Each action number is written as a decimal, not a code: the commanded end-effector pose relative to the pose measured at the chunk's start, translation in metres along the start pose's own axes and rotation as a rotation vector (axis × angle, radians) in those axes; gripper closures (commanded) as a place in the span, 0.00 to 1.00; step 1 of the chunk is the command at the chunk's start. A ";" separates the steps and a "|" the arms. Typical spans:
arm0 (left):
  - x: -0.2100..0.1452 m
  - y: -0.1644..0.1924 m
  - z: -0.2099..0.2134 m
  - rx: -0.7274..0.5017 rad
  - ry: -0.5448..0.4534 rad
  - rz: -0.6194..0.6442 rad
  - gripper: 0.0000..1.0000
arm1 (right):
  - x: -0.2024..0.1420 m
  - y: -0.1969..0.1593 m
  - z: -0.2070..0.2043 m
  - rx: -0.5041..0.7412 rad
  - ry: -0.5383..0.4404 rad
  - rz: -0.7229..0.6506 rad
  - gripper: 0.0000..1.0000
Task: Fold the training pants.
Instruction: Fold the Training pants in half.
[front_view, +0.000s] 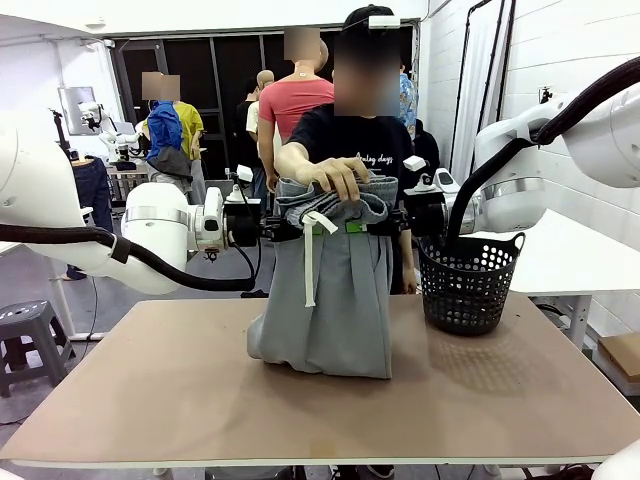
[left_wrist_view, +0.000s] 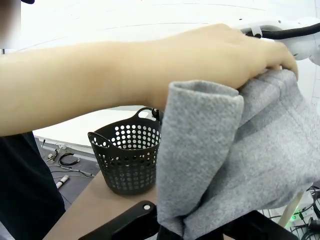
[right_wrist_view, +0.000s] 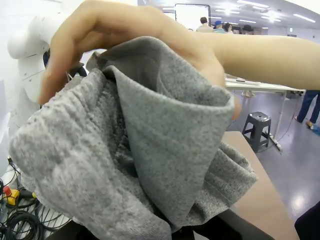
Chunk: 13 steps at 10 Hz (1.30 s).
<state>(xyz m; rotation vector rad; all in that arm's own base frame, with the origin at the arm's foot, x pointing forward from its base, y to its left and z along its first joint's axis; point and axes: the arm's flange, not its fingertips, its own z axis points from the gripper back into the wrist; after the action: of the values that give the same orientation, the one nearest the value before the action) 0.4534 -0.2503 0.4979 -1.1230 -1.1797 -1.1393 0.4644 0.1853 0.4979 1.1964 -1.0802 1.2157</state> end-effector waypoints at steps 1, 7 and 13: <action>0.003 0.000 0.001 0.002 -0.001 -0.005 1.00 | 0.000 0.001 -0.001 0.002 -0.007 -0.002 1.00; 0.003 0.000 0.001 0.002 -0.001 -0.005 1.00 | 0.000 0.001 -0.001 0.002 -0.007 -0.002 1.00; 0.003 0.000 0.001 0.002 -0.001 -0.005 1.00 | 0.000 0.001 -0.001 0.002 -0.007 -0.002 1.00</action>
<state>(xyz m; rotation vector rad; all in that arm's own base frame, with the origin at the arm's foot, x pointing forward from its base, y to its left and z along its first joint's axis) 0.4534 -0.2503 0.4979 -1.1230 -1.1797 -1.1393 0.4644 0.1853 0.4979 1.1964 -1.0802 1.2157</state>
